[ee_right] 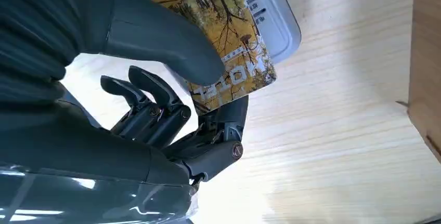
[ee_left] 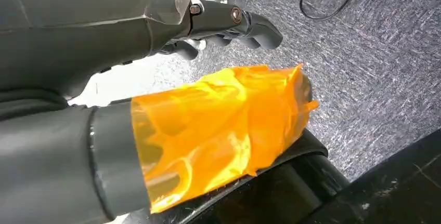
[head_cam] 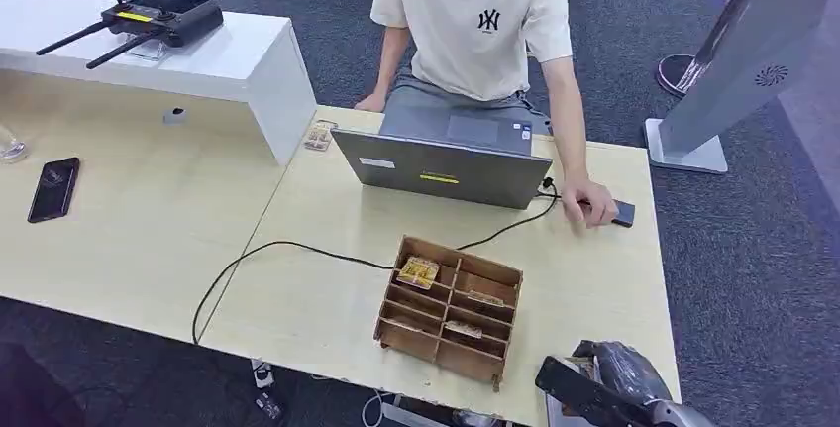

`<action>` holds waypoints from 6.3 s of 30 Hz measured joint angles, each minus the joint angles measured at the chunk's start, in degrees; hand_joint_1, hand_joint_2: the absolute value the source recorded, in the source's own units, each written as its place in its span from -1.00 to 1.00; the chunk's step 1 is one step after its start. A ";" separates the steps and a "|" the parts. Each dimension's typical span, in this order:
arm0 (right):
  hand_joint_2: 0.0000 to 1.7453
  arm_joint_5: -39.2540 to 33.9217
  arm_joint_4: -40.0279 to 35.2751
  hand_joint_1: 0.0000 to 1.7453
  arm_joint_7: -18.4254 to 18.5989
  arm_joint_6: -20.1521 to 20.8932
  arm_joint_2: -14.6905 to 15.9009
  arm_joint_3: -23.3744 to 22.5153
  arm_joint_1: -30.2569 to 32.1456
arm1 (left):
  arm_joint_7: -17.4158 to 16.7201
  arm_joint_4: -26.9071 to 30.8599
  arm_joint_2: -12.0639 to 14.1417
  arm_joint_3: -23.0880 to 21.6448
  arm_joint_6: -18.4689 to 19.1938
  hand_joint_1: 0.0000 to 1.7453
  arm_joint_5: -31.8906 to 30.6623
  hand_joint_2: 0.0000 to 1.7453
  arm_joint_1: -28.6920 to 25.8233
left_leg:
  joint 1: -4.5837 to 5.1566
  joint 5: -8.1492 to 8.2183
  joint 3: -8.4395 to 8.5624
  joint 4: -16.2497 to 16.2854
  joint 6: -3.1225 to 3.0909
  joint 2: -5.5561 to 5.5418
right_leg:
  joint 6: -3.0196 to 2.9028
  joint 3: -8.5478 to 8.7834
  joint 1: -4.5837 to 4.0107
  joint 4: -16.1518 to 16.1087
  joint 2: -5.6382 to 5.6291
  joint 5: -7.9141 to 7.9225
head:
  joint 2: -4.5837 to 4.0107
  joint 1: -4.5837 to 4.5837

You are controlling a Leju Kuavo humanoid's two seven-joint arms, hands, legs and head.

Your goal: Pass the card to the sensor for recognition and then transmit it.

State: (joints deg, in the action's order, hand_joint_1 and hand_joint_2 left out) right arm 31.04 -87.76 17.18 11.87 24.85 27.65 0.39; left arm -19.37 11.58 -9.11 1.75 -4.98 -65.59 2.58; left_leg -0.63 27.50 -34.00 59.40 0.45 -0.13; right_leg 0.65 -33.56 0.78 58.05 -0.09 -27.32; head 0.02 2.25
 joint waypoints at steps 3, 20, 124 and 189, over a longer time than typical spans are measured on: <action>1.00 0.00 0.31 1.00 0.00 -0.02 -0.02 0.20 -0.01 | -0.02 0.00 0.00 -0.04 0.04 -1.00 -0.02 -1.00 0.00 | 0.00 0.00 0.00 0.00 0.00 0.00 | 0.00 0.00 0.00 0.00 0.00 0.00 | 0.00 0.00; 1.00 -0.57 0.55 1.00 0.15 -1.07 -0.02 0.48 0.18 | -0.04 0.00 0.00 -0.22 -0.02 -1.00 0.09 -1.00 0.00 | 0.00 0.00 0.03 0.00 0.00 0.00 | 0.00 0.01 0.00 0.00 0.00 0.00 | 0.00 0.00; 1.00 22.09 12.24 -1.00 -5.40 -26.08 -28.96 -6.49 -27.62 | 2.60 0.87 0.50 -5.64 3.65 -1.00 -2.71 -1.00 2.51 | -0.01 -0.11 0.05 -0.01 0.04 0.00 | -0.14 0.02 -0.01 0.07 -0.02 0.08 | 0.00 0.00; 1.00 33.31 -2.05 -0.48 -5.95 -35.74 -20.59 13.07 2.01 | 3.19 0.81 -0.74 1.68 -2.16 -1.00 1.44 -1.00 -0.98 | -0.02 0.05 0.03 -0.03 0.07 -0.05 | -0.10 0.01 -0.01 0.05 0.01 -0.11 | 0.00 -0.02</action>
State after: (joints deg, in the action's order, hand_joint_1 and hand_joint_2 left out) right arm 64.34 -89.81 11.23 -23.87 4.26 40.72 2.40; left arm -16.17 12.39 -9.86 3.43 -7.15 -64.15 1.59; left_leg -0.64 27.54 -33.97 59.37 0.51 -0.18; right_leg 0.56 -33.55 0.77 58.09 -0.08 -27.43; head 0.02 2.23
